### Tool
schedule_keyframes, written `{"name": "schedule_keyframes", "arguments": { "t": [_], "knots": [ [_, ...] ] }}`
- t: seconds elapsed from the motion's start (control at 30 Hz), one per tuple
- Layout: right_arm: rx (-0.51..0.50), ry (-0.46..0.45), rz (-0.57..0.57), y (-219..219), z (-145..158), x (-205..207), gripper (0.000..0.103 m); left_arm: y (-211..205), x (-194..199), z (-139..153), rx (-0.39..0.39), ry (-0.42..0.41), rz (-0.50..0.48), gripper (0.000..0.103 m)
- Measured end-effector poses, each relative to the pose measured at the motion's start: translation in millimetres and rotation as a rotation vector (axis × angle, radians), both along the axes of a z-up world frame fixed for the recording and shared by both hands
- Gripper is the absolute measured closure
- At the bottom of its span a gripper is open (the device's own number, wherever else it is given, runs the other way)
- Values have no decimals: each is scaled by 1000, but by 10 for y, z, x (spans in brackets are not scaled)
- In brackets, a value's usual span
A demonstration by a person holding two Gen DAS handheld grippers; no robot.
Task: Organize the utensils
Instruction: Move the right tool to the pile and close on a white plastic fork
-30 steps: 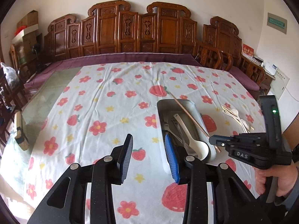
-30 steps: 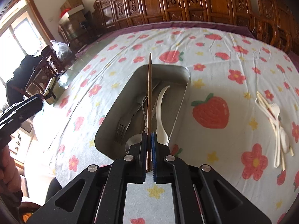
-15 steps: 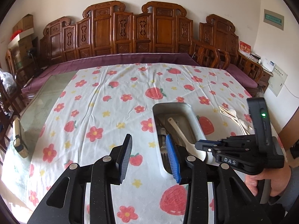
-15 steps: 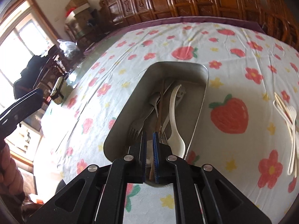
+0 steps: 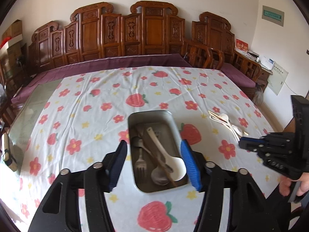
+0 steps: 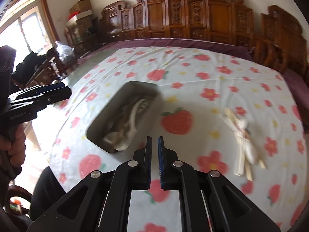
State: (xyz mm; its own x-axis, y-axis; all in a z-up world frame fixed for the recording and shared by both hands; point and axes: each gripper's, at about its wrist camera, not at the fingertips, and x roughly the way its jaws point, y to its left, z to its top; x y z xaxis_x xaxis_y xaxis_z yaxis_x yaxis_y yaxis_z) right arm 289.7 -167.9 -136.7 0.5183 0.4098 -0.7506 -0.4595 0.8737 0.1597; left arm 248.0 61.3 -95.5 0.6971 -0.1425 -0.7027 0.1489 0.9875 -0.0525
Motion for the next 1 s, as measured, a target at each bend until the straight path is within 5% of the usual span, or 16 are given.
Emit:
{"name": "schedule_keyframes", "arguments": {
  "t": [0.23,0.3,0.67,1.0],
  "knots": [
    [-58,-13,-97,-588,-37,-56,94,-315,101,-73,-3,16,-41,34],
    [-72,-12,-119,-716,-69,-31,93,-415,129,-83,-11,7,-53,16],
    [-133,54,-147,-1043,-497,389,79,-978,312,-218,-37,30,-116,11],
    [-142,118,-115,-1089,-755,940,79,-1300,299,-366,-23,67,-172,11]
  ]
}}
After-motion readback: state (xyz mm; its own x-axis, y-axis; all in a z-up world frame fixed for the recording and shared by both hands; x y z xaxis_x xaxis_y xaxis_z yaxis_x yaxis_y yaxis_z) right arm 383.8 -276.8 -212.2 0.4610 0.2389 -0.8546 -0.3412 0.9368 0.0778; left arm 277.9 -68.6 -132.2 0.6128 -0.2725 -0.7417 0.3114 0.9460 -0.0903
